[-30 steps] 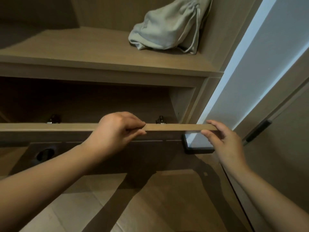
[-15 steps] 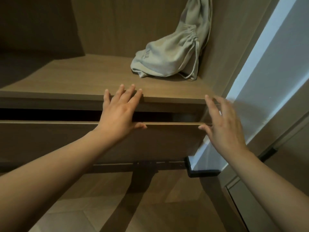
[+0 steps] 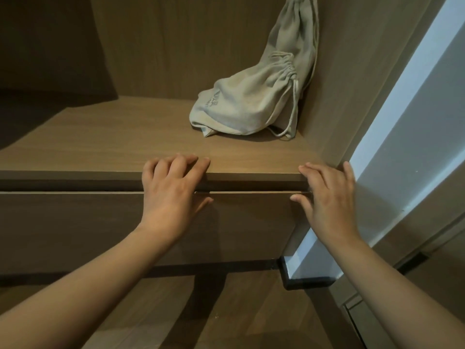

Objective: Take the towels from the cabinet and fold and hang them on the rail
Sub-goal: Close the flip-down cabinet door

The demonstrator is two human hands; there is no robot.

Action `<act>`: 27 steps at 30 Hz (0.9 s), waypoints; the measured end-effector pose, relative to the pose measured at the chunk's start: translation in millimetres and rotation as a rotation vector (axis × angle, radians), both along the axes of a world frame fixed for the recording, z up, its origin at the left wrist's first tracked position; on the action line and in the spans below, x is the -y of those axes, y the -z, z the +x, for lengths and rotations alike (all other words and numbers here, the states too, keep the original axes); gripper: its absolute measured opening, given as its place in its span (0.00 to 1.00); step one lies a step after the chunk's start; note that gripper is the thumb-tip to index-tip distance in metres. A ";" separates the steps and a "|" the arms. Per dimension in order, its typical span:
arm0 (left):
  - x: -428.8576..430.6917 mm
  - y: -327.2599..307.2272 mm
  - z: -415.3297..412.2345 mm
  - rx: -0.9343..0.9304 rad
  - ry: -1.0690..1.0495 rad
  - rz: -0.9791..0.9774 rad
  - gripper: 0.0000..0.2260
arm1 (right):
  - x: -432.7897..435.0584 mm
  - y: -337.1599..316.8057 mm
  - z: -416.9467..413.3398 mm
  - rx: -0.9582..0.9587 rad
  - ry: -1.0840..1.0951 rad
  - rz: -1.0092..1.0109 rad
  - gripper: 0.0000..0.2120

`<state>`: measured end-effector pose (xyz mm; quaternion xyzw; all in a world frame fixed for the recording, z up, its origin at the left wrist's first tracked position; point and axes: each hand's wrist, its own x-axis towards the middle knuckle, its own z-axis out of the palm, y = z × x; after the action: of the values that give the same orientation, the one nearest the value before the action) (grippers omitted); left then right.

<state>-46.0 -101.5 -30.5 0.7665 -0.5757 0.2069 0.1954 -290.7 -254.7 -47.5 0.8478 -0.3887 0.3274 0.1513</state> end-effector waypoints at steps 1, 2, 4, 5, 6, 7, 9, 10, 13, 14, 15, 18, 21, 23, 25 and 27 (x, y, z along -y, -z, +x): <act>0.4 1.3 0.4 0.002 -0.002 -0.013 0.32 | 0.2 1.7 2.0 0.018 0.007 -0.005 0.28; 0.6 2.6 1.1 0.005 0.000 -0.024 0.33 | 0.5 3.7 3.3 0.033 0.013 -0.006 0.27; 1.2 4.6 2.3 0.014 0.003 -0.037 0.34 | 1.1 6.7 4.0 0.048 0.020 -0.002 0.27; 1.7 5.3 2.5 0.017 0.000 -0.042 0.34 | 1.7 7.5 4.0 0.052 0.020 0.000 0.27; 2.0 5.8 2.3 0.019 -0.004 -0.045 0.34 | 1.7 8.0 3.9 0.054 0.020 0.004 0.27; 2.0 6.0 1.7 0.018 -0.006 -0.046 0.34 | 1.2 8.3 3.8 0.056 0.019 0.008 0.27; 2.8 5.5 2.1 0.013 -0.005 -0.042 0.34 | 1.7 7.2 4.2 0.061 0.020 0.019 0.26; 2.3 5.7 2.4 0.016 -0.001 -0.039 0.34 | 1.0 6.7 4.0 0.063 0.022 0.026 0.26; 1.3 6.5 4.4 0.021 0.012 -0.033 0.34 | -1.6 6.0 5.9 0.071 0.026 0.052 0.26; 1.2 6.4 4.5 0.020 0.015 -0.029 0.34 | -2.9 5.5 6.4 0.077 0.028 0.062 0.26; 1.1 6.1 4.6 0.016 0.015 -0.024 0.34 | -4.5 5.1 7.2 0.085 0.030 0.073 0.26; 2.8 7.0 5.1 0.014 0.010 -0.015 0.34 | -8.6 5.8 9.6 0.092 0.036 0.106 0.27; -0.3 1.5 4.0 -0.013 0.019 0.035 0.36 | -15.4 1.0 7.8 0.068 0.034 0.176 0.30; -3.1 -9.0 3.3 -0.048 0.031 0.118 0.37 | -20.5 -9.6 4.5 -0.003 0.038 0.259 0.32; -6.4 -27.4 1.4 -0.109 0.028 0.267 0.38 | -25.1 -27.6 2.8 -0.098 0.046 0.402 0.35; -7.4 -49.9 -0.2 -0.172 0.021 0.428 0.36 | -30.4 -54.5 3.9 -0.212 0.066 0.557 0.36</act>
<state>-46.2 -94.1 19.4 0.7994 -0.5955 0.0120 0.0788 -286.8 -224.4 7.0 0.8732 -0.4728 0.1125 -0.0370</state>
